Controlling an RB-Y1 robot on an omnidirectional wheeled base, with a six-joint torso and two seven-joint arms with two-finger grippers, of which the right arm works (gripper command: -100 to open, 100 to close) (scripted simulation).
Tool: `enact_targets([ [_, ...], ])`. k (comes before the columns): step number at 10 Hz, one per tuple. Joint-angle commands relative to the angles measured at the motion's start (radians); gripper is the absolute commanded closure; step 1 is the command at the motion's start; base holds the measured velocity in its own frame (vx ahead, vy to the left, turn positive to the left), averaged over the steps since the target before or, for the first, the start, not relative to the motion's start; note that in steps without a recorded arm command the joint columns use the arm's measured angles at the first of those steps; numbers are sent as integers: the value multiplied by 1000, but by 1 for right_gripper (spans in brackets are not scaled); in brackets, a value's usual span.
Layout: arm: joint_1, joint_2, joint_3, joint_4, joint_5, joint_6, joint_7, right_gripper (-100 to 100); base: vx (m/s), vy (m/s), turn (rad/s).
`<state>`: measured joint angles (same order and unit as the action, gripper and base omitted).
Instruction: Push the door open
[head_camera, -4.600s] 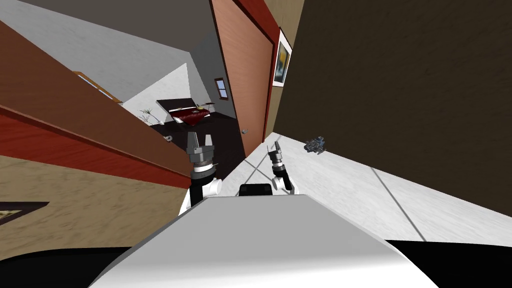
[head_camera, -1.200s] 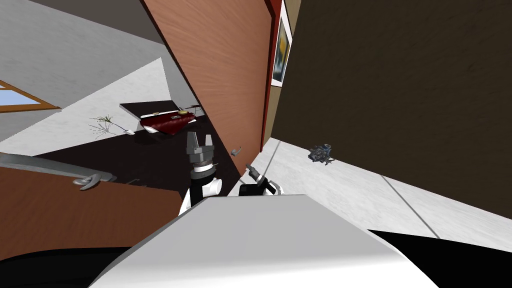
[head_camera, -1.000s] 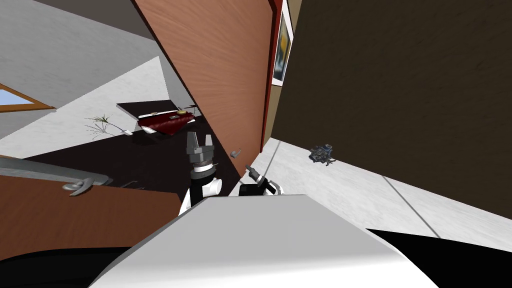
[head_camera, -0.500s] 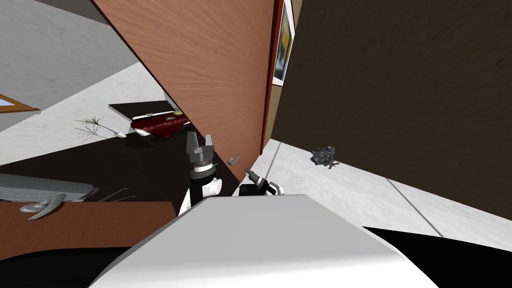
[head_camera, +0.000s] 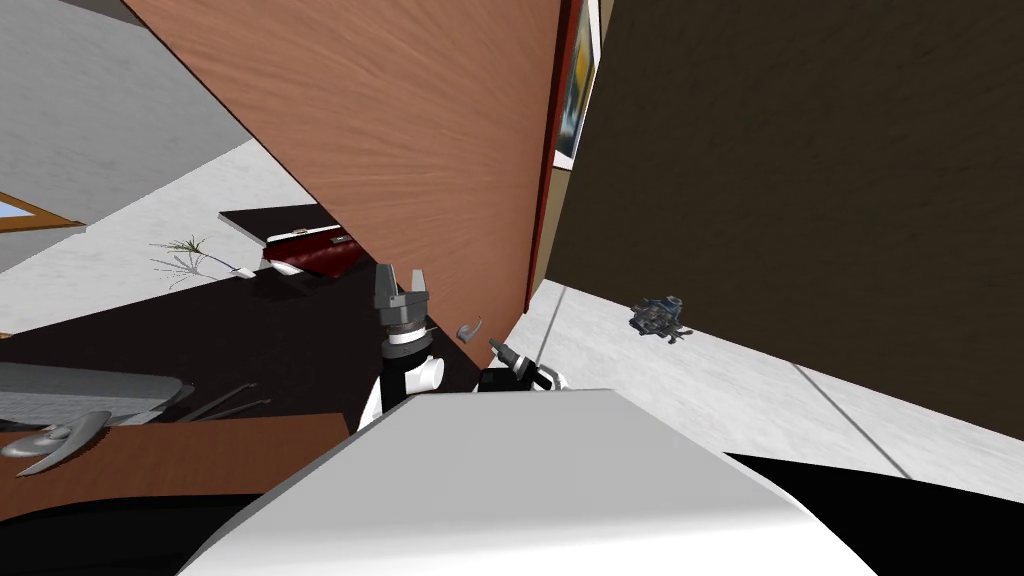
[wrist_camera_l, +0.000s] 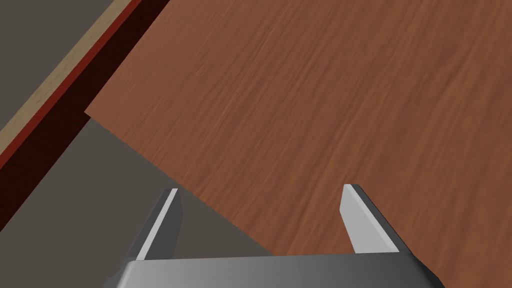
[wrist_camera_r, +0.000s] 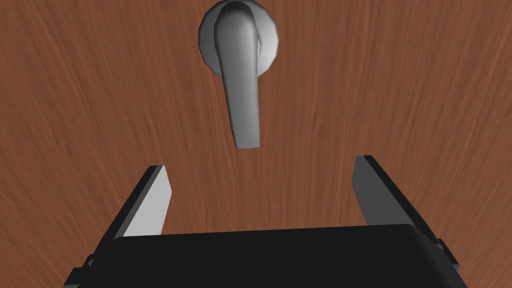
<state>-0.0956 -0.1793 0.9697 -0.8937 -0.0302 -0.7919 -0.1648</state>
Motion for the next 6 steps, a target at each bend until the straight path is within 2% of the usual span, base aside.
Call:
enact_targets([
  [1,2,6,-4,8,1,-3,4,-100,127,150,52],
  [6,10,26,-19,36,3,-15,15,-100,133,154,33],
])
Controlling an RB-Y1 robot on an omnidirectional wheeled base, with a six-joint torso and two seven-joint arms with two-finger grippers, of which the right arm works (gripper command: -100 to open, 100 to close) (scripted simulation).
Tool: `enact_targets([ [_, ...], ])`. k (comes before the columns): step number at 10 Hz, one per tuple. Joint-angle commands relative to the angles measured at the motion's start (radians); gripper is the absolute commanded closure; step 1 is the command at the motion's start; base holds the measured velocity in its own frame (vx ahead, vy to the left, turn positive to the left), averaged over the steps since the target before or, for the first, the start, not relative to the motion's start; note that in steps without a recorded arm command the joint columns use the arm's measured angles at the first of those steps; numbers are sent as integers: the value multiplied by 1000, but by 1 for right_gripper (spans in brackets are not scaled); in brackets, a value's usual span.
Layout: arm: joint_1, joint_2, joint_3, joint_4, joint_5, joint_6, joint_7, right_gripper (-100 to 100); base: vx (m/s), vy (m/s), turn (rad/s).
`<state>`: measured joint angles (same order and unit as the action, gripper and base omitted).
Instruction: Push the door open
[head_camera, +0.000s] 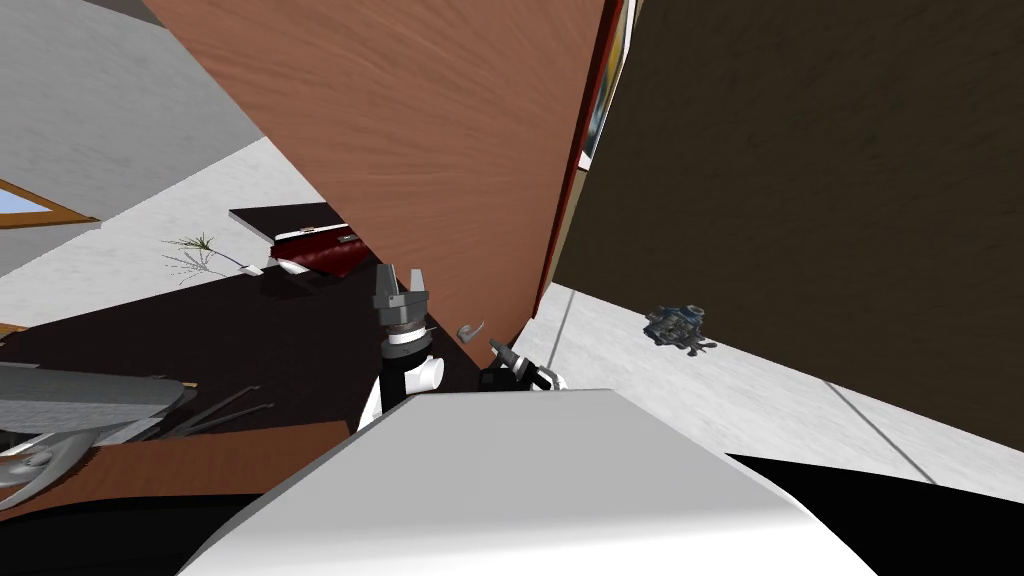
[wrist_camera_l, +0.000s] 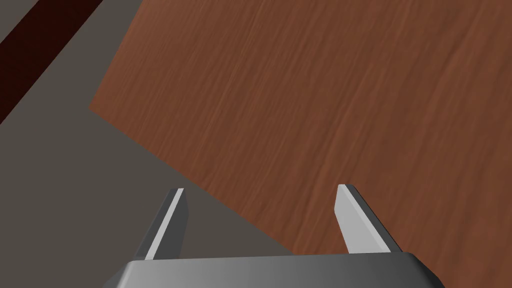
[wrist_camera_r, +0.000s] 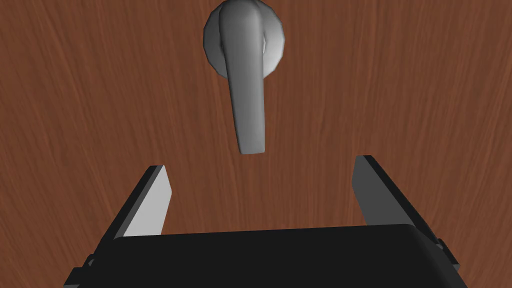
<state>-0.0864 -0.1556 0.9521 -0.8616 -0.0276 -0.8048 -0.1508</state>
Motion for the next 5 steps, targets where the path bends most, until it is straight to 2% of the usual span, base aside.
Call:
enact_targets([
  [1,0,0,0,0,0,0,0,-100,53,68,-4],
  [2,0,0,0,0,0,0,0,100,-5,-8,0],
  [5,0,0,0,0,0,0,0,100,-17,-22,2],
])
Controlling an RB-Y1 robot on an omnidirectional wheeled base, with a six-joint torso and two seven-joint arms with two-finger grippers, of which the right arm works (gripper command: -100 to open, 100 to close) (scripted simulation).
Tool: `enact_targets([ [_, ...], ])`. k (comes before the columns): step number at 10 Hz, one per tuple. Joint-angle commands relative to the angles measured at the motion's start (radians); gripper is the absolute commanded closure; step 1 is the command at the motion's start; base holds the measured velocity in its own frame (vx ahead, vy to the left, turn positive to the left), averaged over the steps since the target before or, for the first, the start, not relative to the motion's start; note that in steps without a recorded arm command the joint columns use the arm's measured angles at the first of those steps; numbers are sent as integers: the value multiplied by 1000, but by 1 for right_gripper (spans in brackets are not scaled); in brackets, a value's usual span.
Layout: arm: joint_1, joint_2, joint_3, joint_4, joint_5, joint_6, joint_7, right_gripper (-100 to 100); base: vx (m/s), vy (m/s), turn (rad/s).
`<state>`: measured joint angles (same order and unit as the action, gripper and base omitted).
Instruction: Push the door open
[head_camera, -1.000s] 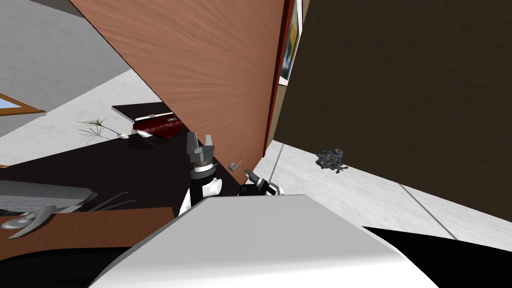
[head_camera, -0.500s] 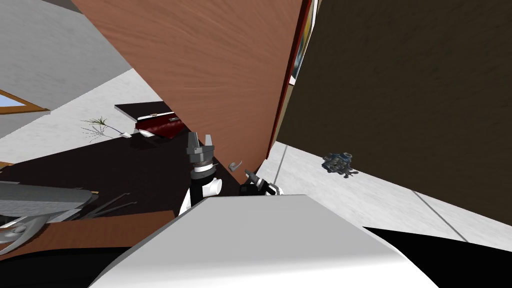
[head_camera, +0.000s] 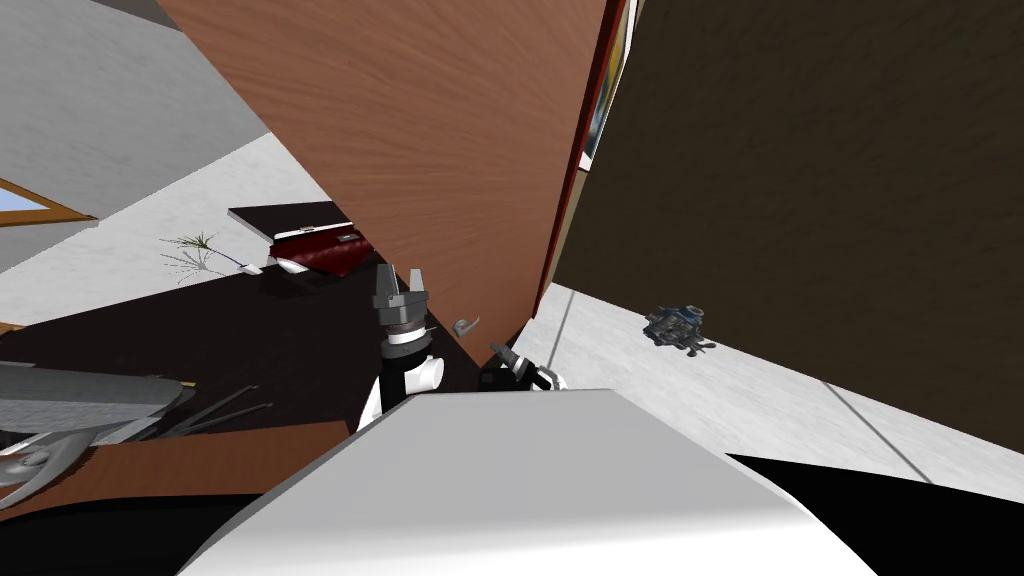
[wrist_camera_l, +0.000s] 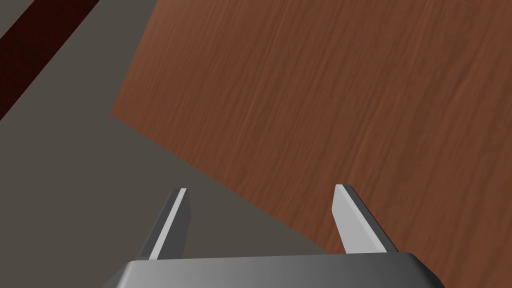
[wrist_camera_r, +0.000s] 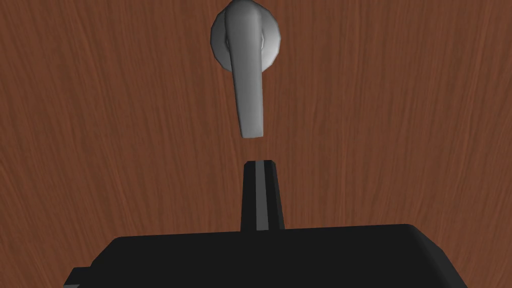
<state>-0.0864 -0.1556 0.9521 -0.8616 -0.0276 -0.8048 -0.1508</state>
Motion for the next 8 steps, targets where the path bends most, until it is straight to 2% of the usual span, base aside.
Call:
enact_targets([
  [1,0,0,0,0,0,0,0,100,-7,-7,0],
  [2,0,0,0,0,0,0,0,100,0,0,0],
  [3,-1,13,-32,9,-4,11,12,-100,-43,69,-90],
  [7,-3,50,-120,33,-14,41,46,-100,-121,134,-100],
  [8,-8,45,-108,41,-13,29,37,-100,-57,64,-20],
])
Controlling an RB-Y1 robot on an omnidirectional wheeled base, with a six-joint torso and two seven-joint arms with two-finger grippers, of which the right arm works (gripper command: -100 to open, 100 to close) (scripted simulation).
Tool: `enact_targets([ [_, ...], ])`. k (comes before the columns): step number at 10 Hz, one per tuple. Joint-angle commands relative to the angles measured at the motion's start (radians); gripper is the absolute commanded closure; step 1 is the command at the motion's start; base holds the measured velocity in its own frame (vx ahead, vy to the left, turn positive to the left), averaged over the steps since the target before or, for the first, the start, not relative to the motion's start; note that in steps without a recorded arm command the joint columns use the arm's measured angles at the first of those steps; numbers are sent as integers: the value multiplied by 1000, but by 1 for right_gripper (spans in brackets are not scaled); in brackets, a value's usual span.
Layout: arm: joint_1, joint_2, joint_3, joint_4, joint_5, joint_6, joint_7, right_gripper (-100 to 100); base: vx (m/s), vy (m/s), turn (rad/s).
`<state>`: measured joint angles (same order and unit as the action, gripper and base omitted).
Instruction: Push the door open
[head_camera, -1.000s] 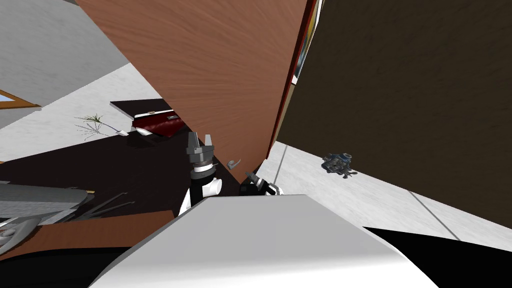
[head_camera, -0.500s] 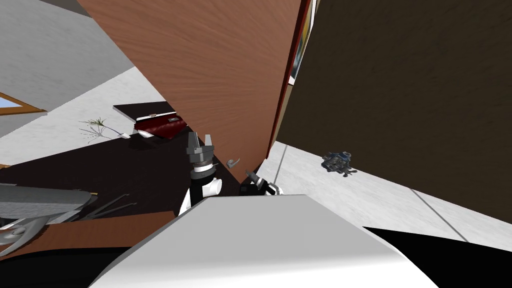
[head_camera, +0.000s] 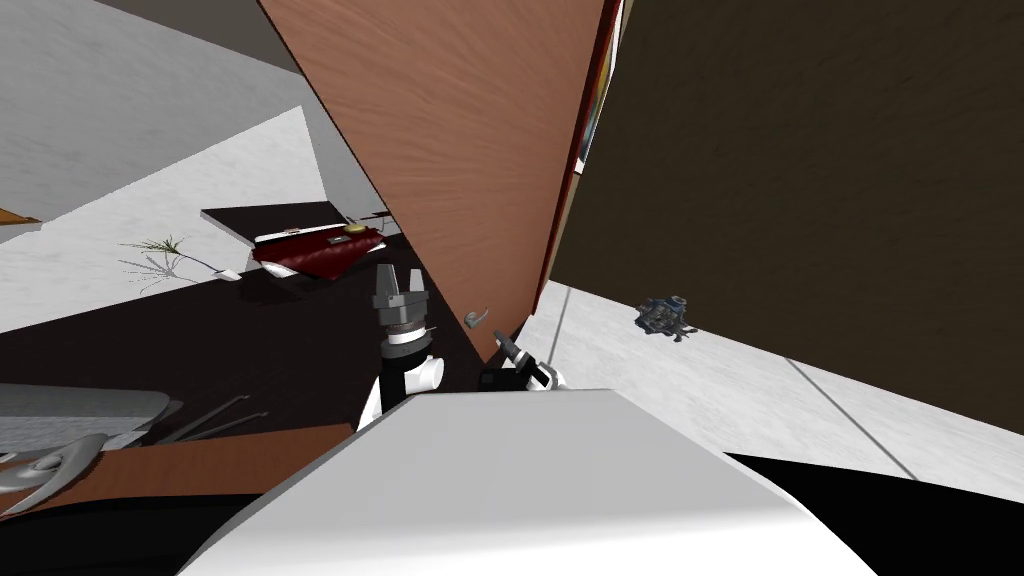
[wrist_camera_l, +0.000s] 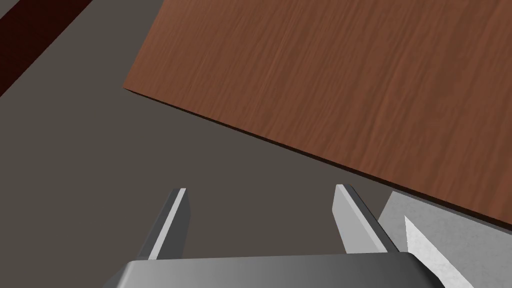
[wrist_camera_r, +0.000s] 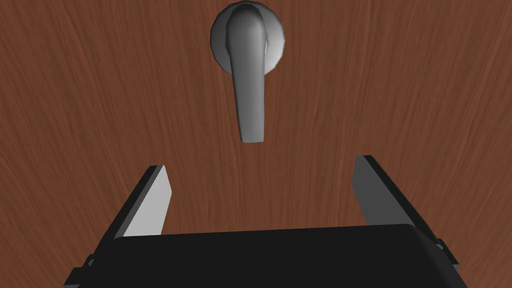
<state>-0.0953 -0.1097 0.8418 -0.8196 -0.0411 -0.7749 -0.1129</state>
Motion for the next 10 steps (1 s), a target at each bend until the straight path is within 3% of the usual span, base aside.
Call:
enact_targets([
  [1,-2,5,-6,6,1,0,4,-100,71,108,43],
  [8,-8,21,-24,22,3,1,15,-100,137,144,25],
  [9,-8,21,-24,22,3,1,15,100,-6,-8,0],
  [10,-8,21,-24,22,3,1,15,100,-24,-29,4],
])
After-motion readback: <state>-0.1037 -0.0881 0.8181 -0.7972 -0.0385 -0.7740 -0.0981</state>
